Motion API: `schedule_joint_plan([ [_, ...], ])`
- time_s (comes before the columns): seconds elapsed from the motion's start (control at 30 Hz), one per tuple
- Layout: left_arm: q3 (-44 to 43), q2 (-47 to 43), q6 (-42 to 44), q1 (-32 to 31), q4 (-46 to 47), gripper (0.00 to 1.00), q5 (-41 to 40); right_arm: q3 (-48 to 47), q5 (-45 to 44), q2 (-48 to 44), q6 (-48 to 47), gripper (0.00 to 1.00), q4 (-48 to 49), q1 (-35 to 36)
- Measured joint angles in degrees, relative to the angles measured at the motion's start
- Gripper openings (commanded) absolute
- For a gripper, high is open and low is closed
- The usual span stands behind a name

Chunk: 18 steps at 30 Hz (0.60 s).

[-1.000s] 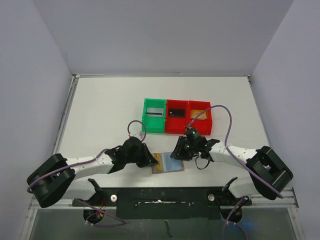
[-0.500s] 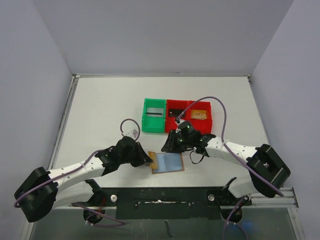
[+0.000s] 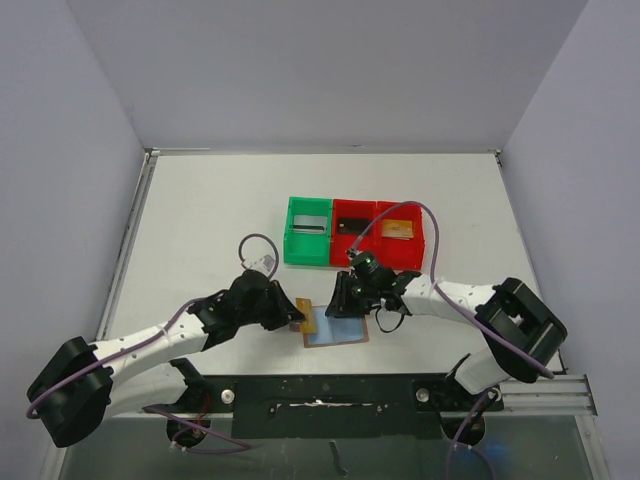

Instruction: Take the credit cards out of the card holder

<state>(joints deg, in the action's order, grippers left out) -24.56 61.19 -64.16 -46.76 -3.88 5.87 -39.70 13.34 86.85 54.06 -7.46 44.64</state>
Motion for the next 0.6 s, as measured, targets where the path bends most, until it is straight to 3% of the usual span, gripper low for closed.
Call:
schedule_joint_plan([
  [0.23, -2.58, 0.70, 1.38, 0.42, 0.26, 0.00, 0.63, 0.83, -0.74, -10.69, -1.79, 0.57, 0.96, -3.41],
  [0.37, -3.91, 0.74, 2.56, 0.83, 1.25, 0.00, 1.09, 3.76, 0.09, -18.38, -2.67, 0.72, 2.21, -11.06],
  [0.5, -4.74, 0.74, 3.65, 1.31, 3.28, 0.00, 1.88, 5.95, -0.42, -26.38, -3.63, 0.78, 1.84, -18.53],
  [0.6, -5.25, 0.72, 4.33, 1.88, 4.92, 0.00, 2.40, 5.97, -1.64, -30.82, -5.66, 0.79, 1.36, -20.35],
])
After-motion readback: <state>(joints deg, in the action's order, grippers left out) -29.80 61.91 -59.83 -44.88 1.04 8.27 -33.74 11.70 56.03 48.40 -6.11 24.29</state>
